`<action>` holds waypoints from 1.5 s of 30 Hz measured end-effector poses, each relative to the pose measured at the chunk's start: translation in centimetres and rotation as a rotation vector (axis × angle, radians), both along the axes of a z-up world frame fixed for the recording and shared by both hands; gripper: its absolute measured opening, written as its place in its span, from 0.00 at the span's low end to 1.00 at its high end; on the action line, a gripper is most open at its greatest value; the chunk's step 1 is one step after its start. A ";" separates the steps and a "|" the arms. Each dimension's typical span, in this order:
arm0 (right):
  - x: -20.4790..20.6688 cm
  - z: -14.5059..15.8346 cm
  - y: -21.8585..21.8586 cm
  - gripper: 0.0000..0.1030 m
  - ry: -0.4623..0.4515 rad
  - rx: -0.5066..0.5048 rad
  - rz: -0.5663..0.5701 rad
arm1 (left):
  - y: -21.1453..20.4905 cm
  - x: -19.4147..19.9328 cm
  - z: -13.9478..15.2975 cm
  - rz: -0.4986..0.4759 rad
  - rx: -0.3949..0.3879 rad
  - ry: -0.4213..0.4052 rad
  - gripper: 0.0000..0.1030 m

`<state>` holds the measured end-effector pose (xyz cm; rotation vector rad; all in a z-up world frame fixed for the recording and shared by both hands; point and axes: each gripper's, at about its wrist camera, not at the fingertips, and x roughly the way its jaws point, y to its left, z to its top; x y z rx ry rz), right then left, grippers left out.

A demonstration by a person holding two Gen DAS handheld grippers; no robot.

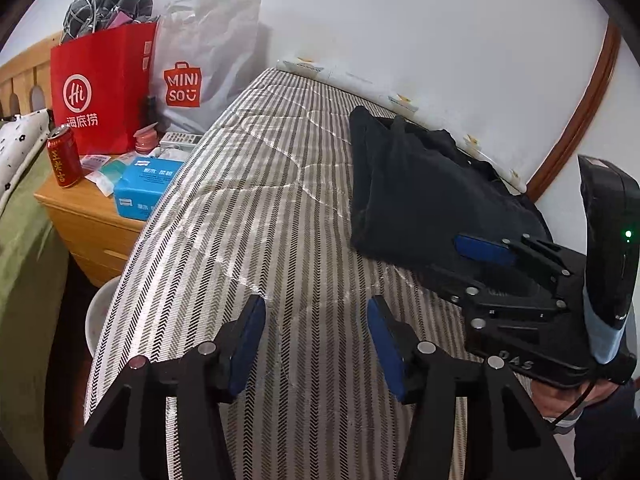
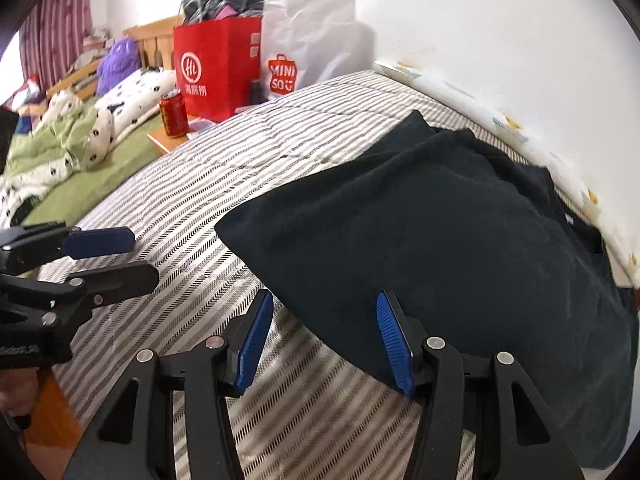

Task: Fold small clothes
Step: 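Grasp the folded sweatshirt edge with the right gripper, then lift and fold the sweatshirt bundle over itself with the right gripper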

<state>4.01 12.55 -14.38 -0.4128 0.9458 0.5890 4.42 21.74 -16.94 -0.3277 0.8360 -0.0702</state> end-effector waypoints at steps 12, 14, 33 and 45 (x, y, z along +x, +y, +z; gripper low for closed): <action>2.2 -1.2 1.9 0.14 -0.085 0.031 -0.005 | -0.2 0.4 -0.1 0.027 0.031 -0.010 0.49; 3.1 0.0 0.2 0.12 -0.039 0.127 -0.030 | -0.6 0.8 0.0 0.030 0.037 -0.003 0.49; 3.9 7.6 -27.3 0.10 -0.253 0.361 -0.463 | -13.4 7.3 2.3 -0.133 0.059 -0.004 0.49; 4.9 1.0 -36.4 0.23 -0.052 0.376 -0.667 | -19.6 8.3 2.3 -0.289 0.034 0.007 0.49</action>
